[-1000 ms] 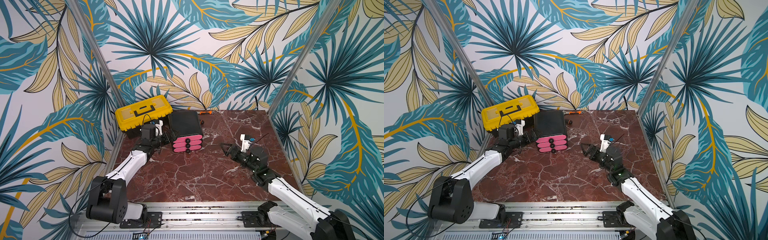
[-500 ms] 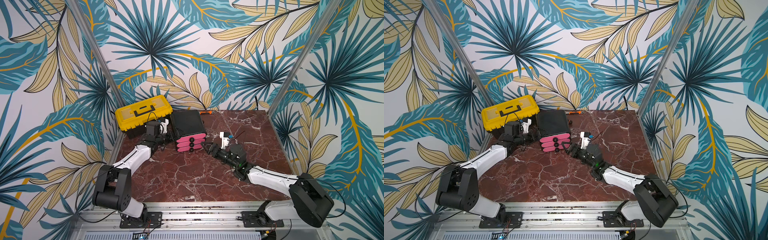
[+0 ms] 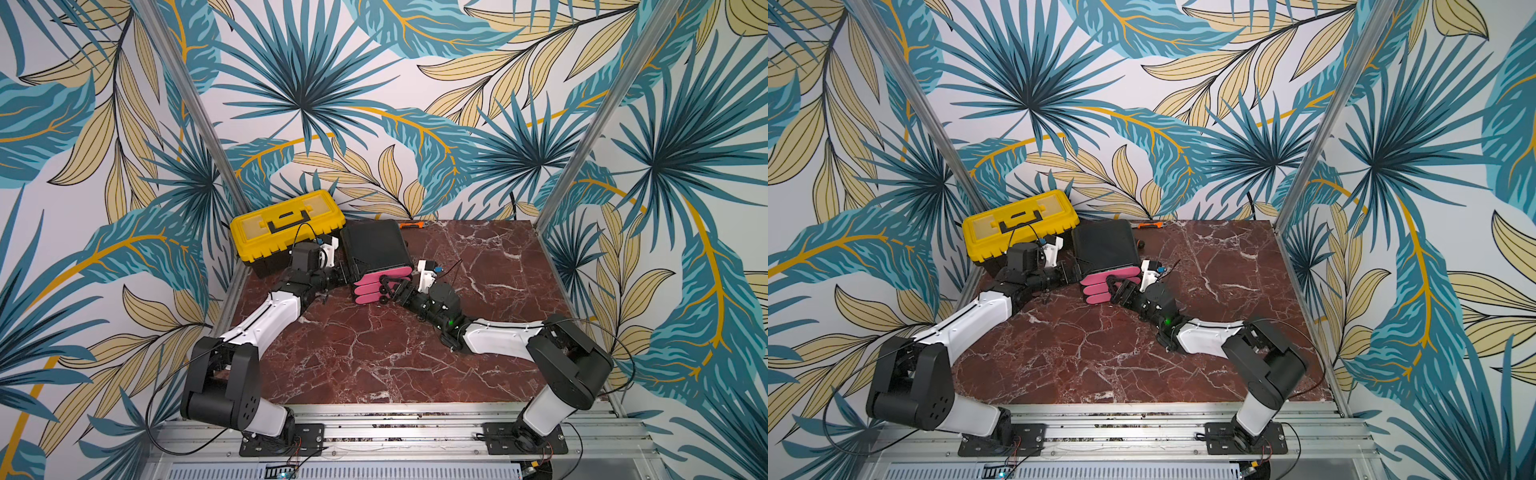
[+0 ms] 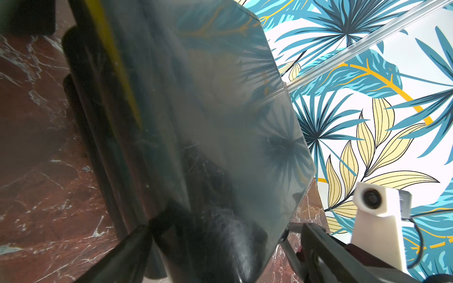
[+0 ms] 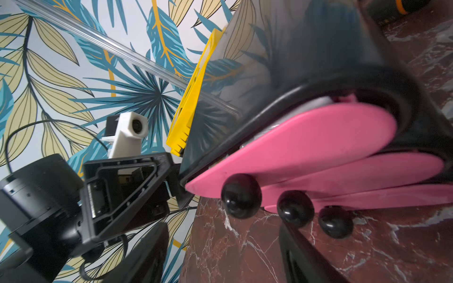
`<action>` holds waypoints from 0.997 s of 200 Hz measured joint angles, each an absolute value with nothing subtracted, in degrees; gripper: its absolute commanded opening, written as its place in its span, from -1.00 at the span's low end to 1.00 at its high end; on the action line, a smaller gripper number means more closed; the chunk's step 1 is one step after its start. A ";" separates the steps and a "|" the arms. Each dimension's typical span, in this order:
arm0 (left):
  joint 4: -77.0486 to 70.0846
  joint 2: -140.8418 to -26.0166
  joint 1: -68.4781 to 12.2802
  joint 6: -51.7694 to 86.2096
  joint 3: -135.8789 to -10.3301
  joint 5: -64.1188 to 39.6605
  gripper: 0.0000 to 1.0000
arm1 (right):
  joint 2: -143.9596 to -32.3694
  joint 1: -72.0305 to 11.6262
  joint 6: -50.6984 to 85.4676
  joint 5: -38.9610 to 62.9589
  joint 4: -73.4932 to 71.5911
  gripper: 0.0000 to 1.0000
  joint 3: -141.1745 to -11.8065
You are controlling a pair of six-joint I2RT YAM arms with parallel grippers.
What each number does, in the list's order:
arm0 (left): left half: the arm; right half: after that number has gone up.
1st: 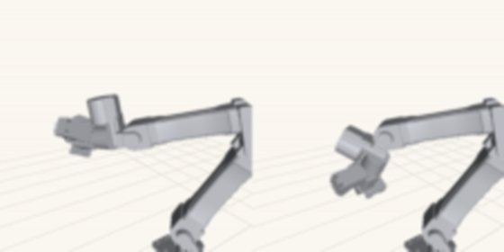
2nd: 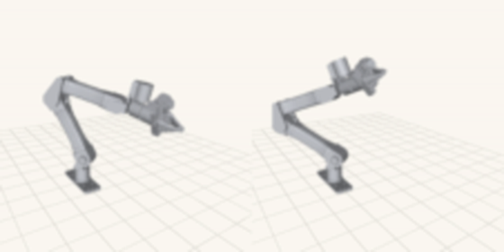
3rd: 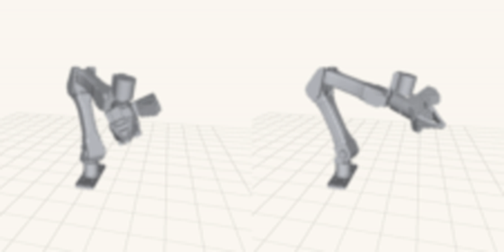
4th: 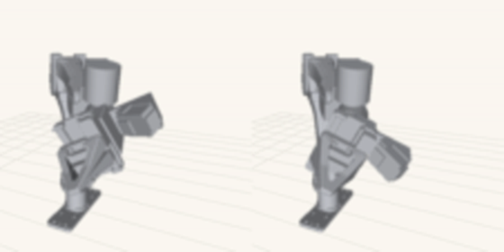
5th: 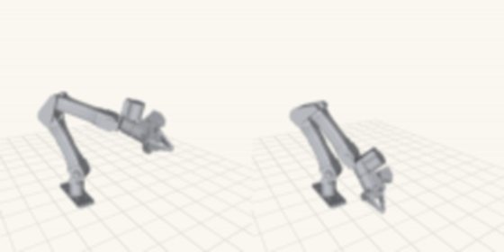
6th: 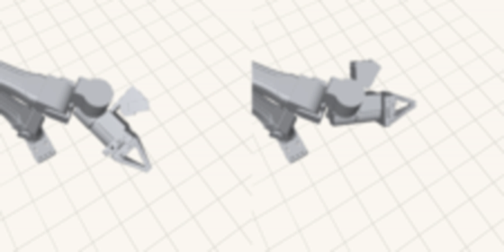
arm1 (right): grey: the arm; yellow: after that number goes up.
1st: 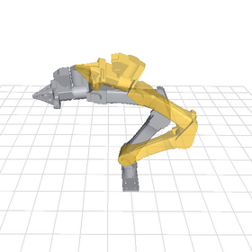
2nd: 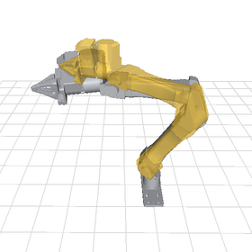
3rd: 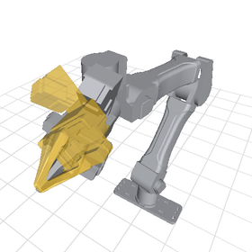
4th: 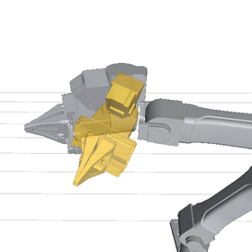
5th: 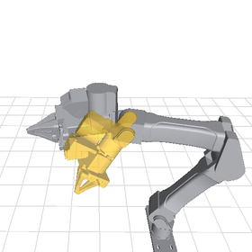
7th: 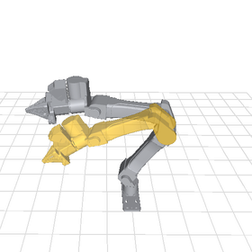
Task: Take the cookies out of the drawer
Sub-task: Open the drawer in the storage box.
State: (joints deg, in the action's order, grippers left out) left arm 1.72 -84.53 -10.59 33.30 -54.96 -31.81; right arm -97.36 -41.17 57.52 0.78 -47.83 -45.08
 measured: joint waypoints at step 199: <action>13.08 -89.01 -10.63 28.93 -67.75 -29.34 1.00 | -104.27 -43.18 53.36 -7.05 -42.24 -0.05 -53.28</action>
